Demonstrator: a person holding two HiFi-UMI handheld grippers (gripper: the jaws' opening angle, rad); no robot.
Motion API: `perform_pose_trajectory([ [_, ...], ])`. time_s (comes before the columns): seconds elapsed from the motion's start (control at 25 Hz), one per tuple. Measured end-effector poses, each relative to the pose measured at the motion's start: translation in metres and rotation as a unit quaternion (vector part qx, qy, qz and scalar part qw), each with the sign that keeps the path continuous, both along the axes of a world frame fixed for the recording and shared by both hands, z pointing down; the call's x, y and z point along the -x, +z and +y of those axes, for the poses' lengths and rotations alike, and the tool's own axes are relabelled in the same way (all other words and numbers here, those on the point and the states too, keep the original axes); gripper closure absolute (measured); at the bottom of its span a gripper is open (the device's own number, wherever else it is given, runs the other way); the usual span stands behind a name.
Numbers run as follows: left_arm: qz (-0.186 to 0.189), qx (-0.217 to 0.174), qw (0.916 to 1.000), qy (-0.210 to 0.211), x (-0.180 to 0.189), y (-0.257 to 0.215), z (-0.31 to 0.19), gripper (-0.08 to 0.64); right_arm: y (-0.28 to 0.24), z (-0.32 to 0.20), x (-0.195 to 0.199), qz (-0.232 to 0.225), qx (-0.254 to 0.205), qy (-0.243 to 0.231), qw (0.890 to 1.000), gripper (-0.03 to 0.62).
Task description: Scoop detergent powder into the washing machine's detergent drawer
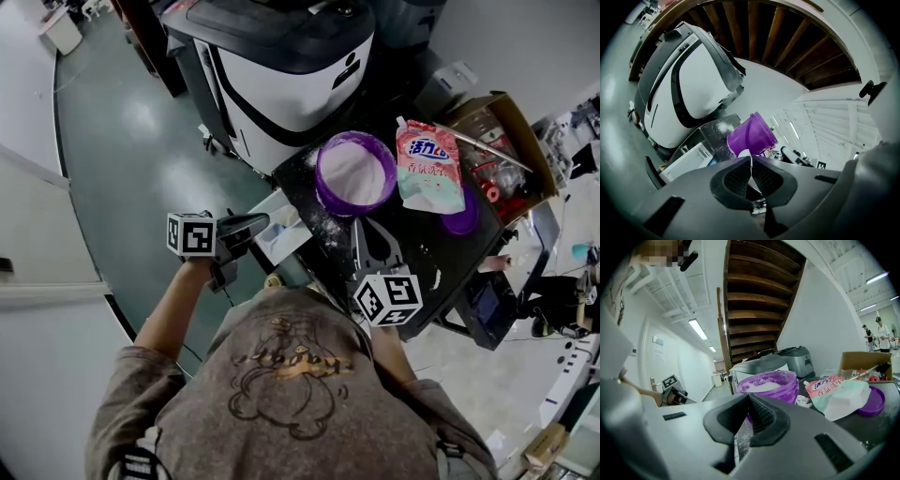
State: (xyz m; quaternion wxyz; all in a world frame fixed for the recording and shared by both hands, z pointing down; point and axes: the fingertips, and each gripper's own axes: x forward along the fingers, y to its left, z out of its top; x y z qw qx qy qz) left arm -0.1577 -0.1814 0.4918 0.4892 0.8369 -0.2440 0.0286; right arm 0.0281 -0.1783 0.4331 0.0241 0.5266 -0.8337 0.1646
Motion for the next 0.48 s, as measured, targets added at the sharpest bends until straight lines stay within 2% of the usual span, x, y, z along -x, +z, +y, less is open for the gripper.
perform_pose_trajectory([
  [0.32, -0.076, -0.006, 0.997, 0.011, -0.004, 0.039, 0.006, 0.537, 0.005, 0.006, 0.0, 0.0, 0.005, -0.002, 1.0, 0.591],
  [0.48, -0.128, -0.024, 0.9912, 0.022, -0.006, 0.053, 0.008, 0.537, 0.007, 0.009, -0.002, 0.001, 0.007, 0.003, 1.0, 0.591],
])
